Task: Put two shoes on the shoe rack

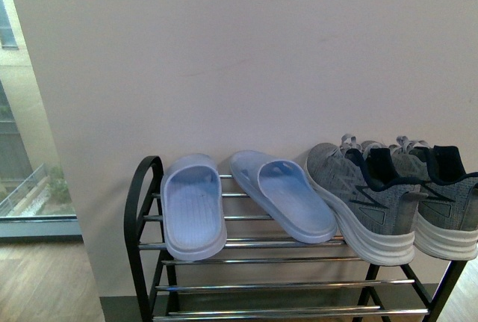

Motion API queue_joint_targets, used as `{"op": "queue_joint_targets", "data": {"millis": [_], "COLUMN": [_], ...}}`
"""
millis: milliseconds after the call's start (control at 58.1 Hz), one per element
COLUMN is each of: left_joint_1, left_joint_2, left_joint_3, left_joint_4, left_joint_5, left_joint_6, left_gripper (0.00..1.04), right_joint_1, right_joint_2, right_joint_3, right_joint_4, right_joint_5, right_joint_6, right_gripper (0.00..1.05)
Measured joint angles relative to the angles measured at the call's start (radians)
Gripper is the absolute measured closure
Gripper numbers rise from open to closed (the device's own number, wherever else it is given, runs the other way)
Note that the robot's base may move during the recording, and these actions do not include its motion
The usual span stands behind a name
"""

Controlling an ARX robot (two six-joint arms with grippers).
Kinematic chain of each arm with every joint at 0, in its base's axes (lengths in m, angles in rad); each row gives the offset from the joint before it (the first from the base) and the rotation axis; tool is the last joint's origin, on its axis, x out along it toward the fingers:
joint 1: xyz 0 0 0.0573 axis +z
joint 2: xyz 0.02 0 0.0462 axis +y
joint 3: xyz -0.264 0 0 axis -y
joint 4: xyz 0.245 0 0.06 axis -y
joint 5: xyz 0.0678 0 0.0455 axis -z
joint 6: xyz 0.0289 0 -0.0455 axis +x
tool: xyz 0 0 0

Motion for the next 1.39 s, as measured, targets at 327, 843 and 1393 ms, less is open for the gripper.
{"op": "queue_joint_targets", "data": {"millis": [327,843,1393], "left_joint_1": [0.001,0.001,0.001], "left_joint_2": [-0.096,-0.096,-0.096], "left_joint_3": [0.000,0.000,0.000], "left_joint_4": [-0.090,-0.090,-0.090], "left_joint_5": [0.000,0.000,0.000], "left_joint_6": [0.001,0.001,0.002], "left_gripper": [1.03,0.72,0.09], "right_joint_1": [0.000,0.000,0.000], "right_joint_2": [0.000,0.000,0.000], "right_joint_3": [0.000,0.000,0.000], "right_joint_4": [0.000,0.000,0.000], "right_joint_5": [0.000,0.000,0.000], "right_joint_6": [0.000,0.000,0.000], "right_gripper": [0.09,0.09,0.09]}}
